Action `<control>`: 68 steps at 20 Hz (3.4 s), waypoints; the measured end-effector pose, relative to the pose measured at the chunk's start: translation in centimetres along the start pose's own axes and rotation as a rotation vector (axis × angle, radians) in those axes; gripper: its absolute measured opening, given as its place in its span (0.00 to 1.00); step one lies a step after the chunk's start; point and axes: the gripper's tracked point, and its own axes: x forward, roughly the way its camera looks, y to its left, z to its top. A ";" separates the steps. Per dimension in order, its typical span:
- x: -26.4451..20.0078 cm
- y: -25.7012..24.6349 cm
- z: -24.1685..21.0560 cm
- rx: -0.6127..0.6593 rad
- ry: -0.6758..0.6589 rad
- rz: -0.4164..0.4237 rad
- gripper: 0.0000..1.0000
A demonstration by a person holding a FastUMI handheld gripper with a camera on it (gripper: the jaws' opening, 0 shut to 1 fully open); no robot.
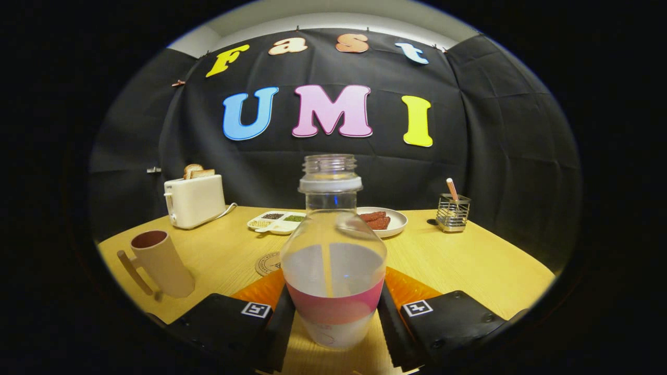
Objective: Take the bottle from table, then pour the juice into the cup, finally place the bottle on the coaster
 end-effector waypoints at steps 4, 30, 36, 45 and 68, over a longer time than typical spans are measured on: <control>-0.2 1.2 1.3 -0.079 0.017 0.048 0.74; 2.6 15.2 6.3 -1.129 -0.031 0.144 0.74; 3.3 15.1 4.6 -1.235 -0.007 0.127 0.74; 3.5 14.8 2.6 -1.466 -0.015 0.126 0.73; 4.4 16.8 2.8 -1.767 -0.115 0.188 0.73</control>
